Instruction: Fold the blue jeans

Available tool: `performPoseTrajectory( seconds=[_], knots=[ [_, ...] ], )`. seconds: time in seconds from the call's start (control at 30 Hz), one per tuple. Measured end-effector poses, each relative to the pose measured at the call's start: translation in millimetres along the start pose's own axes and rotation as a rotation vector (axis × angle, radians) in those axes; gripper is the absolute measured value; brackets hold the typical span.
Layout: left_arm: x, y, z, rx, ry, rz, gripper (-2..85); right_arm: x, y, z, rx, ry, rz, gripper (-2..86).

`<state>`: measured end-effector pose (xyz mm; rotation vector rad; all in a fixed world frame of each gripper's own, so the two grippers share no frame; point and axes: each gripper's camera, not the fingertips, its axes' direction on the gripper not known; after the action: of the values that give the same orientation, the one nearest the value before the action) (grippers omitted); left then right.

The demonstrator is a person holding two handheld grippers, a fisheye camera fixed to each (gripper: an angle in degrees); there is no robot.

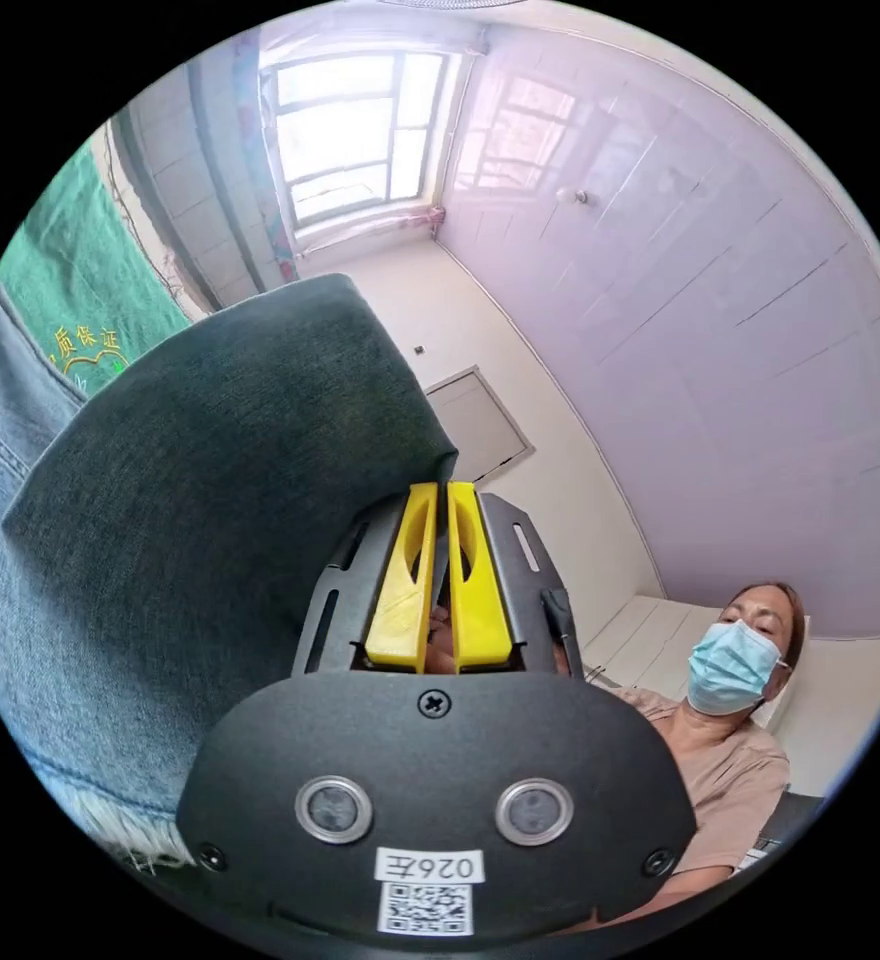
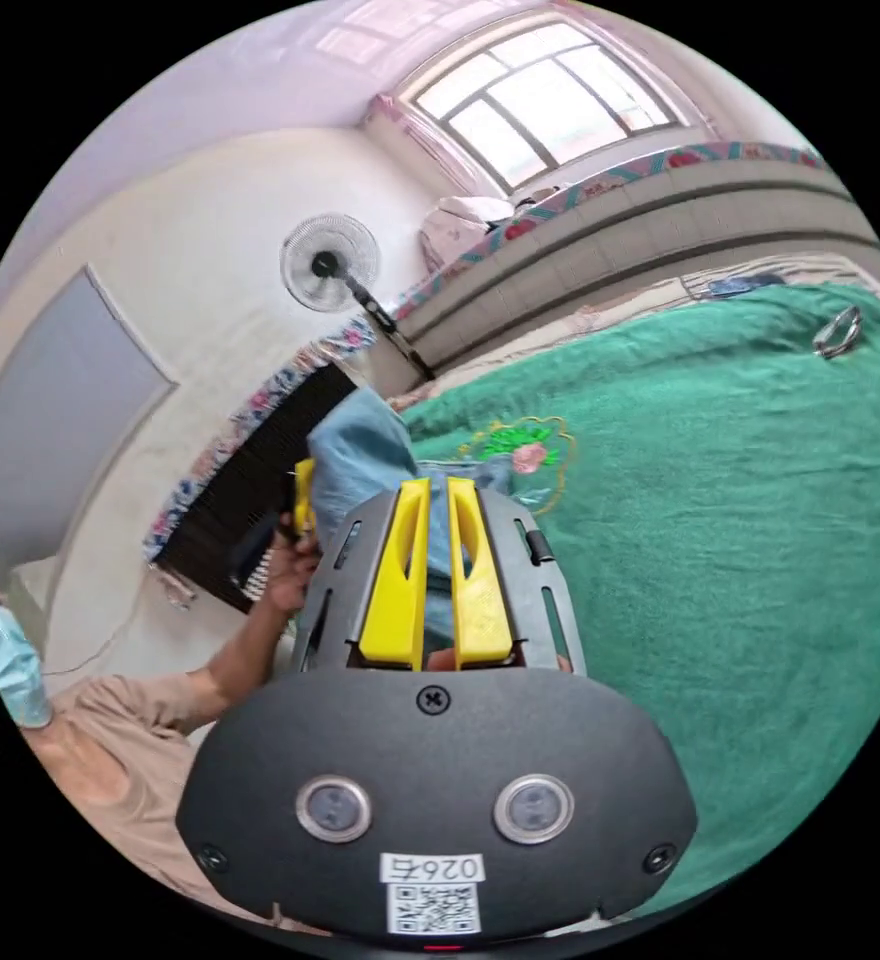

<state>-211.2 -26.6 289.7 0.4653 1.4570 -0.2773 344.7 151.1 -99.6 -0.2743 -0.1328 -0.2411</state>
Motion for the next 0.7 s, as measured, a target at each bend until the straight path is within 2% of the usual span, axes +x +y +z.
performPoseTrajectory(
  seconds=[0.07,0.2,0.37,0.5,0.57,0.7],
  knots=[
    [18,-8,-5,-0.05,-0.096,0.105,-0.1,-6,-12,-8,0.003,-0.12,-0.092,5.0],
    [33,-10,1,-0.104,-0.158,0.181,0.0,-53,-16,-3,0.008,-0.052,-0.341,9.7],
    [41,-6,16,-0.16,-0.146,0.228,0.1,-116,10,44,-0.132,0.114,-0.614,15.8],
    [54,-4,38,-0.257,-0.181,0.312,0.1,-136,20,72,-0.192,0.237,-0.688,12.4],
    [61,-4,48,-0.301,-0.202,0.352,0.1,-141,22,79,-0.19,0.321,-0.707,8.0],
    [78,-14,50,-0.323,-0.225,0.415,0.6,-145,13,71,-0.176,0.387,-0.72,3.1]
  ],
)
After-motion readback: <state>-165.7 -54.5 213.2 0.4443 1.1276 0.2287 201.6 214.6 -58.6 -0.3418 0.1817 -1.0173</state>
